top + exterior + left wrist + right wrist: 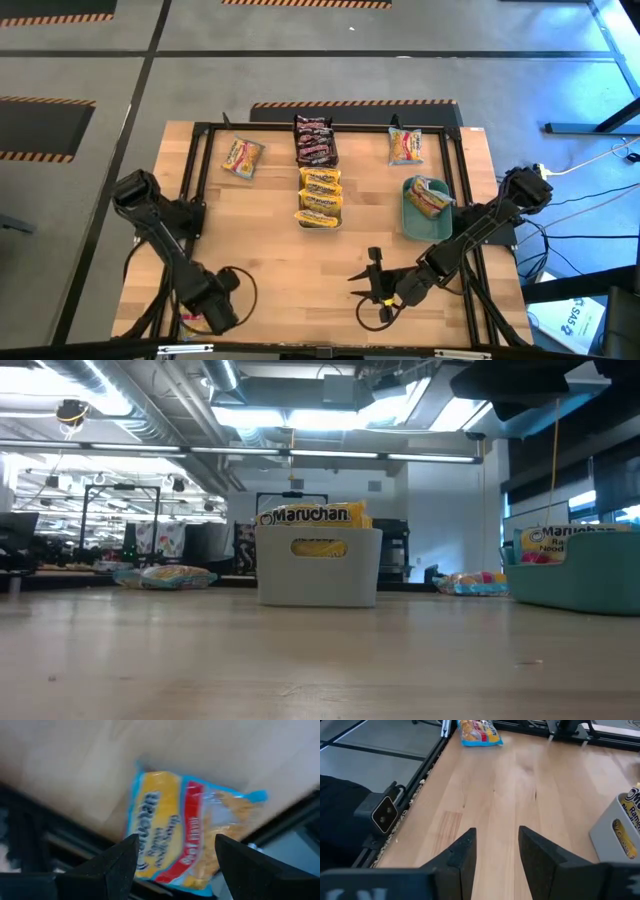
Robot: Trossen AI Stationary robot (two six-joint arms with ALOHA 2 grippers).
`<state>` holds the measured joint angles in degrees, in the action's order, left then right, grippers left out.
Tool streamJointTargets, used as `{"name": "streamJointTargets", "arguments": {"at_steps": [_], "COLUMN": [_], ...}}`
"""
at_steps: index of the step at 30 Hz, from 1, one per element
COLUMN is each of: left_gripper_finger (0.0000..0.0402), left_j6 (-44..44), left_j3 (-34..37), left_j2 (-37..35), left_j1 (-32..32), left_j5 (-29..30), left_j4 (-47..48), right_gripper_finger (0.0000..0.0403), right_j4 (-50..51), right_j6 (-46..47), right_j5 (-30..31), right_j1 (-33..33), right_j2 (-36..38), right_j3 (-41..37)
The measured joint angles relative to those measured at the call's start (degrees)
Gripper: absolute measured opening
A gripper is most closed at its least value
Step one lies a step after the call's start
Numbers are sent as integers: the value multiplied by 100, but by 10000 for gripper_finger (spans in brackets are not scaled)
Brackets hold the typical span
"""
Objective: Sort Maruchan noodles
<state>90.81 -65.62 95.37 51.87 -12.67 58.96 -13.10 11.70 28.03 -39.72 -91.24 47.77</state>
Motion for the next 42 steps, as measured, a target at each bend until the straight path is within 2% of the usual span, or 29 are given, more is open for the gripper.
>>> {"name": "streamJointTargets", "arguments": {"at_steps": [5, 12, 18, 21, 27, 31, 37, 40, 42], "left_gripper_finger": [255, 255, 255, 255, 255, 255, 255, 255, 255], "left_j6": [337, 632, 341, -346, -1647, -2923, -5028, -5940, -6233], "left_j3": [230, 930, 1173, 1150, 1014, 1018, 1044, 1044, 1042], "left_j2": [-7, -4, -39, -37, -18, -12, 140, 390, 514], "left_j1": [93, 156, 133, 24, -355, -611, -1003, -1224, -1364], "left_j5": [-126, -321, -196, 134, 1432, 2107, 2949, 3037, 3037], "left_j4": [-245, -1662, -1960, -1947, -2006, -2353, -3499, -4367, -4776], "right_gripper_finger": [128, 128, 128, 128, 128, 128, 128, 129, 135], "right_j4": [0, -4, -4, -5, -11, -63, -117, -413, -544], "right_j6": [-1, 221, 332, 334, 344, 461, 456, 505, 631], "right_j5": [4, 29, 19, -7, -6, -4, 38, -39, -244], "right_j1": [0, 2, 2, 0, 0, 2, 38, 161, 257], "right_j2": [0, 0, 0, 0, 0, 0, 0, 0, 0], "right_j3": [0, 2, 2, 2, 4, 7, 7, 7, 9]}}
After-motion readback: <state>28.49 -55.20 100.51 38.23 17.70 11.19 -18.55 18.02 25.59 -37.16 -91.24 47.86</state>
